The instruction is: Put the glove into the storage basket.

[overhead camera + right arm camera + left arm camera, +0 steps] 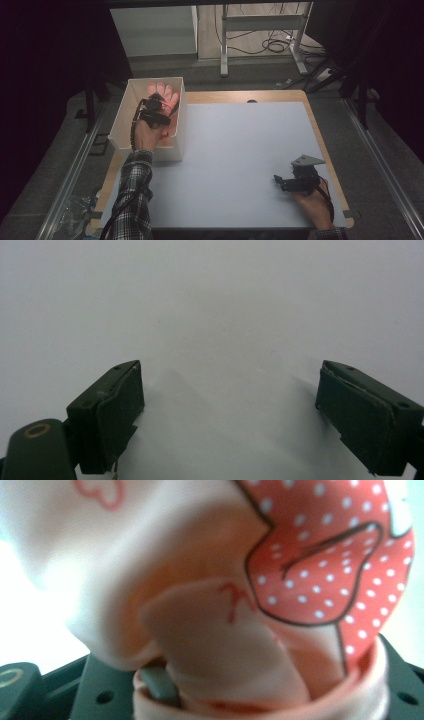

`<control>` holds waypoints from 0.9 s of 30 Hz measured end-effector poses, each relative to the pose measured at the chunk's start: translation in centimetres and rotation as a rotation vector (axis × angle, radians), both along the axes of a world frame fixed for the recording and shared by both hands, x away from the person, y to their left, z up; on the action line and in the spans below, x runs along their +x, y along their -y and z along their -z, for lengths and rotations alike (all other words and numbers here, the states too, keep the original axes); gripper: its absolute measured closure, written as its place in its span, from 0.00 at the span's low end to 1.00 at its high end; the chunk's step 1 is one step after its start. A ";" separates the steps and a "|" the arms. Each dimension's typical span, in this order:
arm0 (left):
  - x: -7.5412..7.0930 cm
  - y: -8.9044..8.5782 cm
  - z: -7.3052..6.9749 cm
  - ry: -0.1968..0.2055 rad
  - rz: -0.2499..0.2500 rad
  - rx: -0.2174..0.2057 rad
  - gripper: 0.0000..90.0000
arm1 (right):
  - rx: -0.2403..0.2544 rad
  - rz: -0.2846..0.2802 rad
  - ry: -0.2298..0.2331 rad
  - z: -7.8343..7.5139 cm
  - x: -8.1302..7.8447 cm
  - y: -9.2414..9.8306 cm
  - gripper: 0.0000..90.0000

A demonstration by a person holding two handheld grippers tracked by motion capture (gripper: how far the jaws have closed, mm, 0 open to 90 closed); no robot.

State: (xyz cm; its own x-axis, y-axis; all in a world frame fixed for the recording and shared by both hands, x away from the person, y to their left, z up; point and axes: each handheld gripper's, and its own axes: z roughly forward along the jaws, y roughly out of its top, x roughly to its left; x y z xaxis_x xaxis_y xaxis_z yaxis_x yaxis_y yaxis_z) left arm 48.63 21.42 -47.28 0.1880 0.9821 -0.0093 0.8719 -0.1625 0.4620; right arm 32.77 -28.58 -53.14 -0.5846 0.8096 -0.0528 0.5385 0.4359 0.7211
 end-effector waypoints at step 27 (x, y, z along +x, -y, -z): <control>0.4 0.7 0.3 -0.092 -0.007 -0.061 0.10 | 0.000 0.000 0.000 0.0 0.0 0.0 0.14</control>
